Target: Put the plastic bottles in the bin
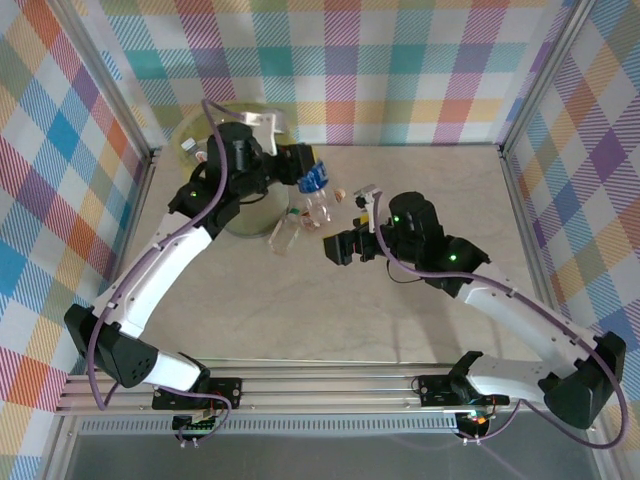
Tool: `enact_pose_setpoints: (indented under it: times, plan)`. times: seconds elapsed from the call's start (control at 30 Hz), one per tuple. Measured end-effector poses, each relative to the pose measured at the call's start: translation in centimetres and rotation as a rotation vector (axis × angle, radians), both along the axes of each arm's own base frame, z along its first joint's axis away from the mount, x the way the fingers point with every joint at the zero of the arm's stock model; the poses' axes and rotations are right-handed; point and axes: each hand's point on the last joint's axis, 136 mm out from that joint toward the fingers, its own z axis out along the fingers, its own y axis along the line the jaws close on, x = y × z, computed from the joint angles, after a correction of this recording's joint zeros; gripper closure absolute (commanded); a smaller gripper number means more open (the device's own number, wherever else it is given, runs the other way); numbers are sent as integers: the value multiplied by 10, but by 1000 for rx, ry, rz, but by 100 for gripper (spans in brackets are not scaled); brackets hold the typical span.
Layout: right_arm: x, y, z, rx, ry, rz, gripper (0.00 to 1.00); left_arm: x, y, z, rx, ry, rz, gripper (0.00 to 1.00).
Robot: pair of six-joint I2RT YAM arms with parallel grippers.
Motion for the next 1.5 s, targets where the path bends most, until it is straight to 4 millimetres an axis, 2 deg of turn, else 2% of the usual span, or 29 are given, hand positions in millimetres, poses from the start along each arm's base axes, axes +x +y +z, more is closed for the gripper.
enact_pose_setpoints:
  times: [0.13, 0.27, 0.37, 0.47, 0.6, 0.73, 0.87, 1.5]
  plan:
    - [-1, -7, 10, 18, -19, -26, 0, 23, 39, 32, 11, -105, 157, 100]
    - [0, -9, 7, 12, -6, -47, 0, 45, 75, 63, -4, -208, 279, 100]
    - [1, -11, 5, 6, 4, -59, 0, 69, 109, 76, -5, -251, 387, 100]
    - [2, -13, 4, 3, 6, -71, 0, 95, 134, 78, 1, -266, 466, 100]
    - [3, -14, 3, -2, 9, -81, 0, 128, 155, 61, 24, -249, 526, 100]
    - [3, -16, 0, -12, 18, -92, 0, 154, 161, 39, 55, -227, 546, 100]
    - [4, -17, -1, -17, 19, -98, 0, 172, 159, 18, 84, -204, 542, 100]
    - [6, -14, -14, -27, 55, -102, 0, 214, 151, -27, 175, -200, 519, 94]
